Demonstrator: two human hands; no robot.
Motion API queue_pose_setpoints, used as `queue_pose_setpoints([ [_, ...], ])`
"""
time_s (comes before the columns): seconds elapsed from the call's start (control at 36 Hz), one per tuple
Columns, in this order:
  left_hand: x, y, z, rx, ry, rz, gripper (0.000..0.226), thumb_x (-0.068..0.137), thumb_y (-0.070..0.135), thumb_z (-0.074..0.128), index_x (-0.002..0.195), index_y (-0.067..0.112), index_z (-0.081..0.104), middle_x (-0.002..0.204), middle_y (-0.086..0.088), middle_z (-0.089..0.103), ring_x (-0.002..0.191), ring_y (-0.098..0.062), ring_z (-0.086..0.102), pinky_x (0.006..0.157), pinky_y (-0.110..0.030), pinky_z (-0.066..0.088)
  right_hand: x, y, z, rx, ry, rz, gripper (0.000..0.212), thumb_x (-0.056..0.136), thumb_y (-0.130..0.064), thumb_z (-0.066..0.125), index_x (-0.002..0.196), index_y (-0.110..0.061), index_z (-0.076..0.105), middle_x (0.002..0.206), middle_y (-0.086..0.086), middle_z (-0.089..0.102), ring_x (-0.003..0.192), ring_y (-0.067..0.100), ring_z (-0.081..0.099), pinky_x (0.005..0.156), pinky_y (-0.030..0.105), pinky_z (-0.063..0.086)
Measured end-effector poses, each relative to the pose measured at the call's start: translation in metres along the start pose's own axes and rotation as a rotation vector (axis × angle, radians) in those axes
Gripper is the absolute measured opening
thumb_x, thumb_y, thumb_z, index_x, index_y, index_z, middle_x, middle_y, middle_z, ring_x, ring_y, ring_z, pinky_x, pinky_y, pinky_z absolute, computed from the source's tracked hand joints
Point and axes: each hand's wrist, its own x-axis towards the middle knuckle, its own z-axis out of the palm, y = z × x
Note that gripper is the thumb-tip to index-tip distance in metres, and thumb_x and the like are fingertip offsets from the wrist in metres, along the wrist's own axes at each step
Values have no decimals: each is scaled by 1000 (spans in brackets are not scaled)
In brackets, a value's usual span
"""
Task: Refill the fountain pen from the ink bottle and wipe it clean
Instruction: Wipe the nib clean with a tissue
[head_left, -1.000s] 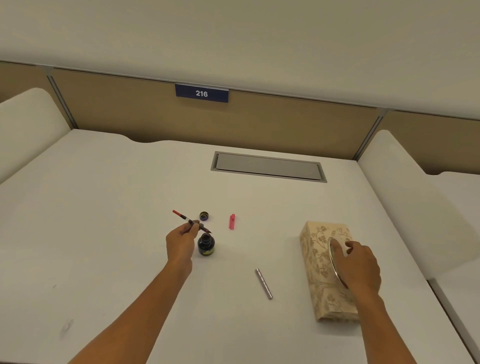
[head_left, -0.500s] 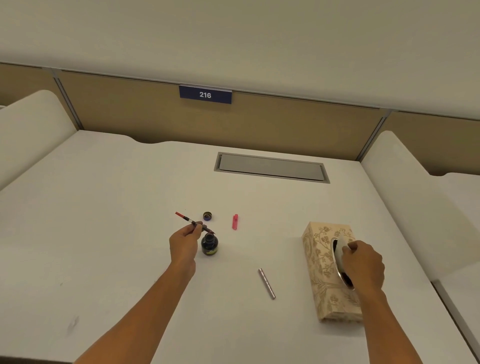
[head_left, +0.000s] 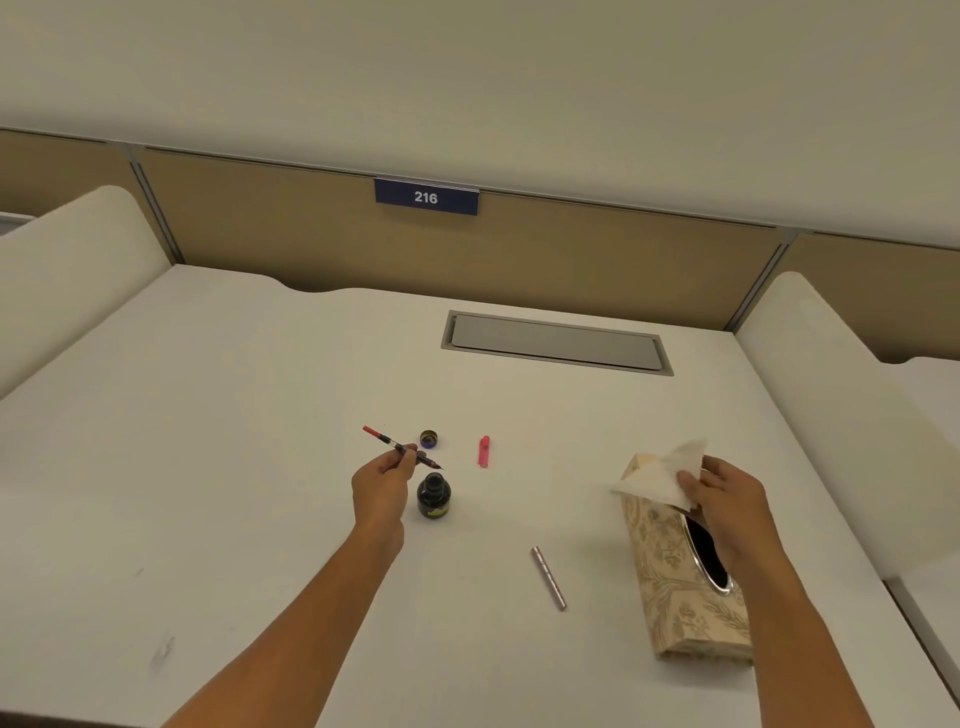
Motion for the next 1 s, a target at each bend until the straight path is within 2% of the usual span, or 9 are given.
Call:
queue_pose_setpoints([
  [0.14,1,2,-2,-6,-1,0,15,93,16,63,83,21,72,107,1,69,91,-13,51,107,-45,39,-4,-4,18,168,-130,21,40,88,7,63,126,-5,61,109,8,74,98,23,70,72,25,61],
  [0.22,2,3,-3,-13,-7,3,13,93,15,63,87,18,73,107,0,69,89,-12,50,108,-46,38,-3,-3,31,207,-145,38,39,88,4,64,127,-1,61,112,12,72,101,25,68,75,25,60],
  [0.33,3,3,-5,-19,-9,4,14,93,16,63,99,11,75,103,1,68,89,-12,51,107,-44,39,-3,-4,48,229,-114,51,40,89,-1,67,127,-3,56,109,16,70,94,24,68,63,25,61],
  [0.44,4,5,-5,-24,-17,6,15,93,15,62,84,19,73,98,6,68,88,-12,52,104,-42,40,-3,-6,63,230,-76,78,49,86,1,70,123,-10,40,103,14,60,91,24,64,60,28,62],
  [0.61,6,6,-7,-35,-16,5,12,93,16,62,90,15,74,94,7,67,83,-8,52,103,-41,40,-3,-2,85,118,-160,36,29,87,-1,70,111,-5,54,104,19,68,88,25,67,62,30,60],
  [0.75,6,8,-8,-54,-17,6,12,93,17,63,91,15,75,94,6,68,83,-9,52,87,-30,36,-5,6,104,95,-222,11,20,90,0,66,109,-4,62,99,15,72,86,23,70,63,28,60],
  [0.86,7,8,-7,-57,-13,4,12,92,16,64,93,13,75,91,7,67,80,-8,51,83,-28,35,-8,8,117,75,-284,4,15,93,-5,64,107,-5,69,98,12,75,91,24,71,67,30,60],
  [0.92,6,9,-7,-59,-13,2,14,92,17,64,97,10,75,91,7,67,84,-11,51,85,-31,38,-10,8,123,66,-309,8,16,92,-5,65,107,-5,69,99,12,75,91,24,72,69,33,60],
  [1.0,4,11,-6,-55,-15,-12,18,92,18,65,104,8,74,95,6,67,87,-12,51,100,-40,42,-11,8,129,53,-343,10,25,88,0,68,112,-4,68,101,11,76,92,25,73,73,35,60],
])
